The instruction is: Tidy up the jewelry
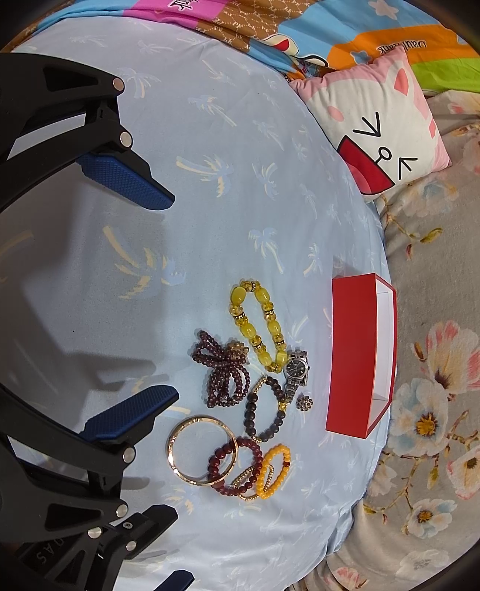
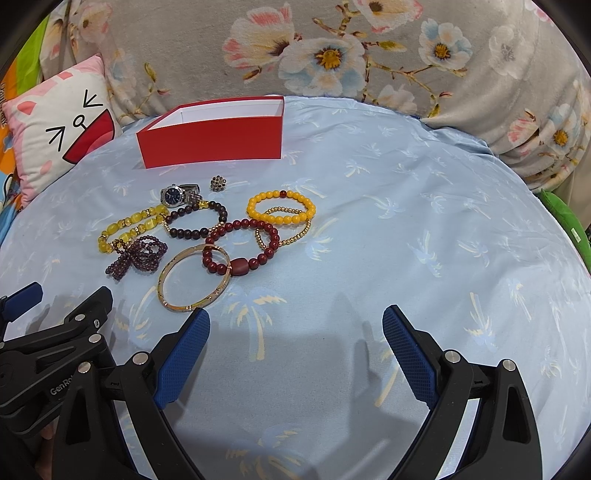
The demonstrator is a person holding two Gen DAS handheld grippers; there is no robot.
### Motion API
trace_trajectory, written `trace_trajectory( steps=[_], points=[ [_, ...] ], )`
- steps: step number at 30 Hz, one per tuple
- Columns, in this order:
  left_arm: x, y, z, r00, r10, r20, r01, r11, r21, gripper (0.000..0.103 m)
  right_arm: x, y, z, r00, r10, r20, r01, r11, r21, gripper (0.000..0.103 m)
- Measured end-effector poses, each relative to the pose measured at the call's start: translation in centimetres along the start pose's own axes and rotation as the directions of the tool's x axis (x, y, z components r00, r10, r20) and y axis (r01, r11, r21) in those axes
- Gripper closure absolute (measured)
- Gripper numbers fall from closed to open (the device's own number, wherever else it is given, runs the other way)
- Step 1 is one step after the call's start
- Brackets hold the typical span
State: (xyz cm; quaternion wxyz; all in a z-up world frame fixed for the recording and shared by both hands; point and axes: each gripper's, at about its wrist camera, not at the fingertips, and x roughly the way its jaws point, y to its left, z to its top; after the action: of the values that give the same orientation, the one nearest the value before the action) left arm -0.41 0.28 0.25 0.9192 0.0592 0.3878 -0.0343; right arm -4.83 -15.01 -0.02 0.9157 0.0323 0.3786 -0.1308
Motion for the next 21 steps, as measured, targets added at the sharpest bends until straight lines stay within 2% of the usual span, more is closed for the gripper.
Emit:
trace_trajectory(
  steps=[21],
  points=[
    [-0.11, 0.12, -0.02, 1.0, 0.0, 0.001, 0.0, 1.0, -0.001, 0.012, -0.03, 0.04, 0.05, 1.0, -0.003, 0.0, 0.003, 1.0, -0.004, 0.012]
  ],
)
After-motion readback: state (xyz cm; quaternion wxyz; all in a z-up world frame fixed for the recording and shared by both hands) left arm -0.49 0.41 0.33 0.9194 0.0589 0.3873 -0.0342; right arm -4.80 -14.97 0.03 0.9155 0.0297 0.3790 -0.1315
